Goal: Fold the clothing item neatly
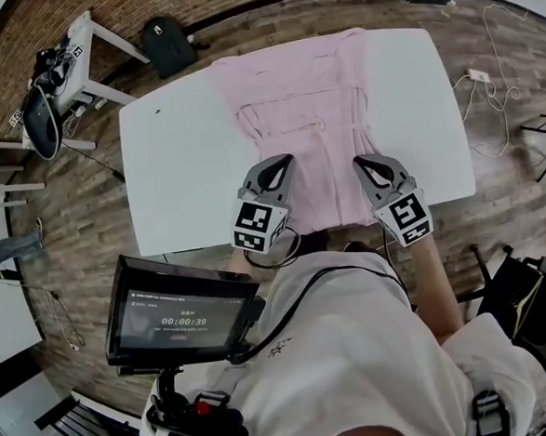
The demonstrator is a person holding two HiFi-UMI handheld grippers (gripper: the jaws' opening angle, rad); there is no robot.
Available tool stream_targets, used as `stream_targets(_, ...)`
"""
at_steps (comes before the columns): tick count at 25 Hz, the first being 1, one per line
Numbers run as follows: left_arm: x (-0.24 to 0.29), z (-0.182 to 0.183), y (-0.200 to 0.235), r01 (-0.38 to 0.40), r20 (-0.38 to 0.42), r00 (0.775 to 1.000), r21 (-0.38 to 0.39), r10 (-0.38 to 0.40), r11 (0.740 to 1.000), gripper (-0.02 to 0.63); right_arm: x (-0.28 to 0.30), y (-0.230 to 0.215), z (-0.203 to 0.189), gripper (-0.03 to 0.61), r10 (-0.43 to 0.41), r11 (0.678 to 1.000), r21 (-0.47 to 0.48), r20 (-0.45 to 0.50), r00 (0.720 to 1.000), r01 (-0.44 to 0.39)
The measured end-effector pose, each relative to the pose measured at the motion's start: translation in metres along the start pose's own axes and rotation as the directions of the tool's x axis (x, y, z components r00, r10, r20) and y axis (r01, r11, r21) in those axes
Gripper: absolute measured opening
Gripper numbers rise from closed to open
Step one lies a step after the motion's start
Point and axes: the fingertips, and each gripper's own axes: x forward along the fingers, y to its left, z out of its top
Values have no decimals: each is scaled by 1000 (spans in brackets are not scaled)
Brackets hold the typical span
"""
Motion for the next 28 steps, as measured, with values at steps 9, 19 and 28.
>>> stream_targets(9,-50,-24,-112,-48,15,999,-17,48,999,3,-101,35,-34,3,11,998,-55,31,999,-9)
stream_targets(19,-136,-67,-167,-177,-22,984,-69,176,982,2,-195,68,-97,3,10,1000,-10,15,1000,-9)
stream_targets(28,-184,-128,-150,-267,-80,963,-139,257,954,2,-221,84,-132,3,-21,998,55,-7,1000,21)
